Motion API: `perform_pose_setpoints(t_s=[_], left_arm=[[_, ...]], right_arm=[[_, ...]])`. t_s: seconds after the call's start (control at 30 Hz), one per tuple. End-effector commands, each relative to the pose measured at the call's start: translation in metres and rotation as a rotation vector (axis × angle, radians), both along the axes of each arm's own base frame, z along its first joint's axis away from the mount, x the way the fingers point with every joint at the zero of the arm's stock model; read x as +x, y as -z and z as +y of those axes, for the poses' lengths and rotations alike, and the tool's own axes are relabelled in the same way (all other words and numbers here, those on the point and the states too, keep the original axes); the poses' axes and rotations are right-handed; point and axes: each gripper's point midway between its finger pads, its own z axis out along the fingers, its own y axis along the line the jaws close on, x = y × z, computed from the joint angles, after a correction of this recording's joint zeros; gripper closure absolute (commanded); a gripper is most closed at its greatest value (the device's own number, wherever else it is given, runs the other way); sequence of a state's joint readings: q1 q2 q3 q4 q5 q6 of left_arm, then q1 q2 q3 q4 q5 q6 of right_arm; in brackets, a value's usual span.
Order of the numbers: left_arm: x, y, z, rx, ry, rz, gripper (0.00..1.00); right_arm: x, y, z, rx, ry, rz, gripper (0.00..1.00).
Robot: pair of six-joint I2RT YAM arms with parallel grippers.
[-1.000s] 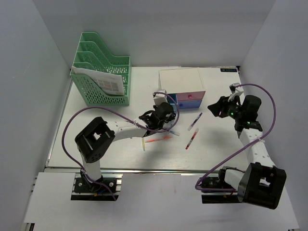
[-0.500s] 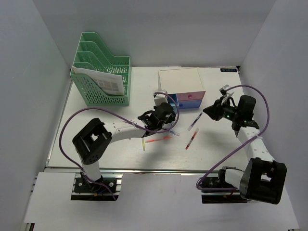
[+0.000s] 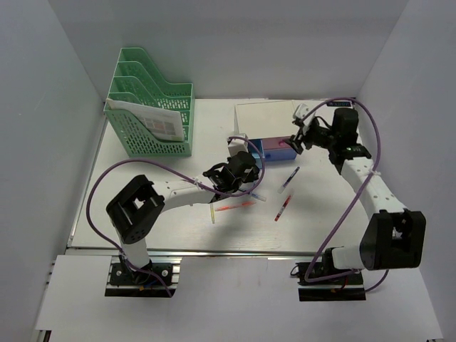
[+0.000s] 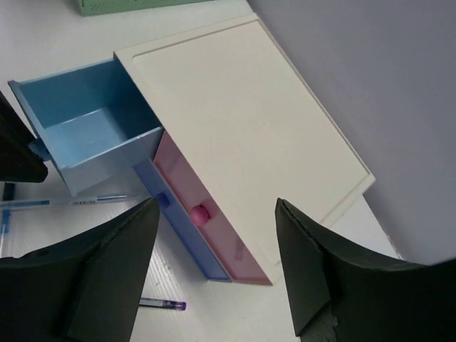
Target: Organize the desk
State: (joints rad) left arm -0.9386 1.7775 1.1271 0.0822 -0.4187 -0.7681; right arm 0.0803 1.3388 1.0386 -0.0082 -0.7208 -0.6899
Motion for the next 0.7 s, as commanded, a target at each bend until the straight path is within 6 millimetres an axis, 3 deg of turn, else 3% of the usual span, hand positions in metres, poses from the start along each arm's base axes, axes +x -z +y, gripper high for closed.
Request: perform_pose_setpoints(t_s=[0.0, 0.23, 0.3, 0.67], left_arm=[[-0.003, -0.036, -0.002, -0.078, 0.016, -0.037, 1.00], [-0.007, -0.037, -0.001, -0.088, 0.028, -0.031, 1.00], [-0.009, -0.037, 0.001, -0.090, 0.028, -0.030, 1.00], [-0.014, -0.037, 0.006, -0.100, 0.029, -0.023, 1.00]], right_arm=[[0.012, 0.014, 0.006, -0.104, -0.018, -0.037, 0.27], [0.027, 0.037, 0.029, -0.177, -0.028, -0.040, 0.23], [0.037, 0.032, 0.034, -0.191, -0.010, -0.087, 0.21], [0.067, 0.050, 0.053, -0.291, 0.055, -0.111, 0.25]])
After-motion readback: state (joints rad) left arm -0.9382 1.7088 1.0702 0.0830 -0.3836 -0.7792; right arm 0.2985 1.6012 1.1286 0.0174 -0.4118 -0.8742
